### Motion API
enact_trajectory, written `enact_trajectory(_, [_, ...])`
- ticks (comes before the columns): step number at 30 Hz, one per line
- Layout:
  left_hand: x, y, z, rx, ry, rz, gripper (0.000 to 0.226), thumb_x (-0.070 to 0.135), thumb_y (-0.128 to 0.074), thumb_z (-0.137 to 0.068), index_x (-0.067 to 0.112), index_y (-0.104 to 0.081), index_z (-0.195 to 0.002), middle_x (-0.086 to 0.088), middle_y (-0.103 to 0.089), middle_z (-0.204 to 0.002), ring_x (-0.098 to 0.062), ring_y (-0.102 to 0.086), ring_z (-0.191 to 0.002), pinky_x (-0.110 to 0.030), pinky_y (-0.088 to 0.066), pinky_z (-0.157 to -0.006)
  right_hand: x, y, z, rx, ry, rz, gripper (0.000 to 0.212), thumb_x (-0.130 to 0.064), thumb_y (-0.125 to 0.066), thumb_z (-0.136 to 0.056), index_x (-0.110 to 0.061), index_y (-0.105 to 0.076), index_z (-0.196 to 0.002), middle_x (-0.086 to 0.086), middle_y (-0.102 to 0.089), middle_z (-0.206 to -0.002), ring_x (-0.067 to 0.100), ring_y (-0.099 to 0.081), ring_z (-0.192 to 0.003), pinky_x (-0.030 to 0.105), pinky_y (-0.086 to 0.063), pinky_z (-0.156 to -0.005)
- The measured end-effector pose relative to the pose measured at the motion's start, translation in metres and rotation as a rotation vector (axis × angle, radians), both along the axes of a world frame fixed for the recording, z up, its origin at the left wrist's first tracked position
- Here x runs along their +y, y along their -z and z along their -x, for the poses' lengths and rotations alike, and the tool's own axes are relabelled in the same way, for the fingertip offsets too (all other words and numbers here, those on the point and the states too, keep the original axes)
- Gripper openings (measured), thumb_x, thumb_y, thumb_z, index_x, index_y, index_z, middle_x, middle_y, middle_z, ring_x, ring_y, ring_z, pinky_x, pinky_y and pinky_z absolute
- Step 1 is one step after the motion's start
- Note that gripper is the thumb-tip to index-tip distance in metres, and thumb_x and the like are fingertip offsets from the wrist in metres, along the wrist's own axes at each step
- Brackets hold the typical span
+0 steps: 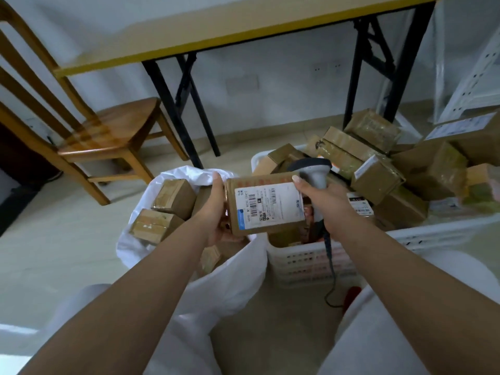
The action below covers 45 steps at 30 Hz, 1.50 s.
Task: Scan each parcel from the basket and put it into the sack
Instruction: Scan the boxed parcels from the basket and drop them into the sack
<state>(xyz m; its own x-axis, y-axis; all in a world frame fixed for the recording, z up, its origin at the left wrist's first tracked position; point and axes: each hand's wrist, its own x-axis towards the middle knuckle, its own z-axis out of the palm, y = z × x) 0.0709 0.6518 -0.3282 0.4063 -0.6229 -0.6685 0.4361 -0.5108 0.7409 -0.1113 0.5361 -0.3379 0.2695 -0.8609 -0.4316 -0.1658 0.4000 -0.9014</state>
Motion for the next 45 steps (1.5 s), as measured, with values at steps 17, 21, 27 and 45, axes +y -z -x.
enact_trajectory(17, [0.022,-0.003,-0.022,-0.113,-0.266,0.515,0.129,0.041,-0.100,-0.037,0.028,-0.028,-0.143,-0.011,-0.067,-0.122,-0.026,-0.070,-0.104,-0.051,-0.053,-0.095,0.029,-0.024,-0.058,-0.128,0.156,-0.260,0.045,-0.036,-0.079,-0.081,-0.004,-0.062,-0.109,0.012,-0.074,-0.079,0.016,-0.057,-0.052,0.026,-0.051,-0.053])
enact_trajectory(21, [0.015,0.005,-0.003,-0.245,-0.212,0.456,0.107,0.038,-0.096,-0.045,0.023,-0.038,-0.134,-0.001,-0.066,-0.122,-0.021,-0.066,-0.111,-0.048,-0.056,-0.091,0.037,-0.025,-0.072,-0.135,0.171,-0.304,0.050,-0.043,-0.078,-0.080,-0.010,-0.061,-0.113,0.008,-0.074,-0.082,0.014,-0.061,-0.054,0.022,-0.053,-0.045])
enact_trajectory(27, [0.014,0.009,-0.006,-0.251,-0.128,0.355,0.092,0.034,-0.092,-0.059,0.022,-0.039,-0.134,0.001,-0.065,-0.122,-0.020,-0.065,-0.109,-0.044,-0.058,-0.088,0.039,-0.028,-0.074,-0.131,0.144,-0.300,0.047,-0.040,-0.076,-0.082,-0.008,-0.060,-0.112,0.009,-0.072,-0.076,0.013,-0.053,-0.048,0.021,-0.050,-0.042])
enact_trajectory(45, [0.047,-0.005,-0.083,-0.482,-0.275,0.155,0.042,0.025,-0.080,-0.080,0.018,-0.060,-0.116,-0.002,-0.072,-0.107,-0.018,-0.071,-0.094,-0.037,-0.060,-0.083,0.051,-0.098,-0.072,-0.112,-0.351,0.017,0.041,-0.041,-0.072,-0.085,-0.008,-0.057,-0.103,0.005,-0.054,-0.068,0.011,-0.042,-0.047,0.024,-0.044,-0.046])
